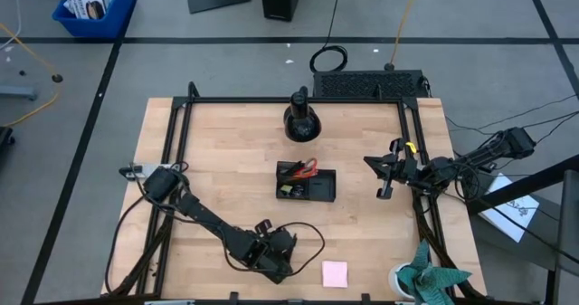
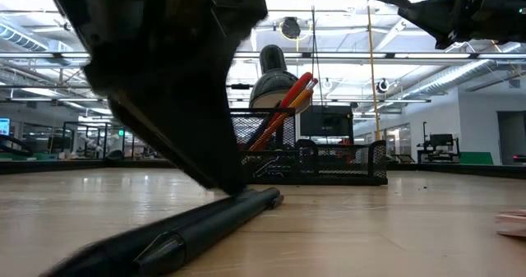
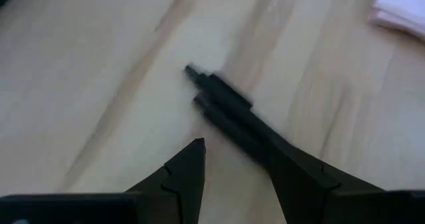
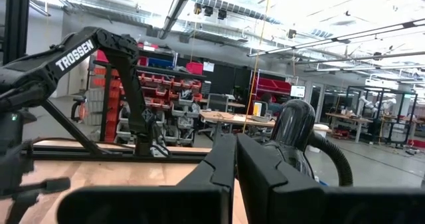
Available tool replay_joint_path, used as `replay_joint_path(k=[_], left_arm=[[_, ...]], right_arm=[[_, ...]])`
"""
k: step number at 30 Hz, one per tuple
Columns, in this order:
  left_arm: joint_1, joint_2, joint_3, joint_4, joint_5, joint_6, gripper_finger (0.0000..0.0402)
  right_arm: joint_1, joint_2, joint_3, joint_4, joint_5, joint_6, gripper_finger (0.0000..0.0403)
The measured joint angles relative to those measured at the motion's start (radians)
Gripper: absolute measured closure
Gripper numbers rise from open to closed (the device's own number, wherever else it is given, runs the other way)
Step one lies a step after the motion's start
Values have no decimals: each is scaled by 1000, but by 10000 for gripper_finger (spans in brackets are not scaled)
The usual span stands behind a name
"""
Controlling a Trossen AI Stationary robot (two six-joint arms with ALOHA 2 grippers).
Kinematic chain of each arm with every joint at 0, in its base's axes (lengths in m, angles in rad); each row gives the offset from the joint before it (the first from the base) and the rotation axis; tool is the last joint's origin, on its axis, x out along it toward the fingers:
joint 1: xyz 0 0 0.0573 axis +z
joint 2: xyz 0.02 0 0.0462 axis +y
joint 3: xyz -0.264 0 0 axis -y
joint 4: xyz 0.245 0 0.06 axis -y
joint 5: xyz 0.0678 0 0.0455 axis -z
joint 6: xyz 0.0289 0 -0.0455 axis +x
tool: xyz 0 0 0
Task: Pick and place office supplies into organizer
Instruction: Put the black pen into the black desk organizer
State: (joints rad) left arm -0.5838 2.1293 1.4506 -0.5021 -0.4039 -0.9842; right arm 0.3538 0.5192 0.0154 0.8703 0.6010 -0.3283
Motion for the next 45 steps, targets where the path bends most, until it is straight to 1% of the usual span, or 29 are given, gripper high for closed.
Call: replay_joint_path(k=[2, 5, 12, 16, 20, 24, 29, 32, 36, 45], left_arm=[[2, 21, 2, 21, 46, 26, 238], [5, 51, 5, 43, 64, 68, 238], [9, 69, 6, 0, 86, 40, 238], [8, 56, 4, -12, 97, 87, 238], [11, 17, -1, -10, 94, 208, 238], [30, -39, -7, -63, 129, 320, 238], [60, -111, -3, -143, 145, 375, 238], [67, -116, -4, -192, 201, 380, 238], [68, -112, -3, -196, 280, 419, 238], [65, -57, -2, -184, 286, 492, 238]], right_arm=[[0, 0, 0, 0, 0, 0, 394], [0, 0, 0, 0, 0, 0, 394], [0, 0, 0, 0, 0, 1, 394], [0, 0, 0, 0, 0, 1, 394], [0, 0, 0, 0, 0, 1, 394], [0, 0, 0, 0, 0, 2, 394], [0, 0, 0, 0, 0, 1, 394], [0, 0, 0, 0, 0, -2, 394], [0, 0, 0, 0, 0, -6, 394], [0, 0, 0, 0, 0, -6, 394]])
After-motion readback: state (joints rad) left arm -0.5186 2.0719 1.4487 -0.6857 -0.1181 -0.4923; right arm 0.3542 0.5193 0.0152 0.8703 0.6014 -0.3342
